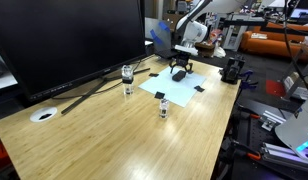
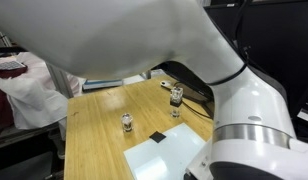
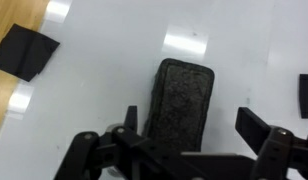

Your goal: Use the whiteboard eraser to clean the whiteboard

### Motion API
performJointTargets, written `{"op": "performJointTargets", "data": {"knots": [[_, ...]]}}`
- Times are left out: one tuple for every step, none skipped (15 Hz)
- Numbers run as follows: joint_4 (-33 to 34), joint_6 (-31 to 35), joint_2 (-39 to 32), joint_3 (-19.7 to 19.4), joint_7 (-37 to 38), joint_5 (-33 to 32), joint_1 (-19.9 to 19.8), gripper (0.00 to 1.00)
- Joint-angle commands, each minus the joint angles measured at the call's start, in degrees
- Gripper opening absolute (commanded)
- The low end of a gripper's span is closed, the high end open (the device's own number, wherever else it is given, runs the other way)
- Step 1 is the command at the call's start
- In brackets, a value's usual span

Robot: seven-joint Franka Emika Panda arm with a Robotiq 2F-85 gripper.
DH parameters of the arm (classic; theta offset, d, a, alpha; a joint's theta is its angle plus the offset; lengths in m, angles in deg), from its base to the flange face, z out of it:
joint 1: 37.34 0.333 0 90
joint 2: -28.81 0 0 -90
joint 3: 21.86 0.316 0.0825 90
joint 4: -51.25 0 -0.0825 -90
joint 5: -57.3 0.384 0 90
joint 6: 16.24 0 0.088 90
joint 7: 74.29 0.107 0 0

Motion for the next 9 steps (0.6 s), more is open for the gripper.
{"op": "performJointTargets", "data": {"knots": [[-1.45, 1.57, 1.11, 0.39, 0.36, -0.82, -0.01, 0.73], [-1.48, 1.55, 1.14, 0.55, 0.14, -0.60, -0.10, 0.71], [-1.50, 1.58, 1.16, 0.53, 0.26, -0.65, -0.05, 0.67], [-1.57, 1.51, 1.19, 0.55, 0.29, -0.58, -0.10, 0.60], [-1.64, 1.48, 1.18, 0.50, 0.35, -0.62, -0.12, 0.52], [-1.70, 1.32, 1.15, 0.50, 0.40, -0.50, -0.25, 0.46], [-1.80, 1.32, 1.15, 0.51, 0.38, -0.44, -0.30, 0.38], [-1.89, 1.28, 1.14, 0.48, 0.45, -0.44, -0.33, 0.32], [-1.88, 1.21, 1.14, 0.49, 0.48, -0.40, -0.37, 0.27]]}}
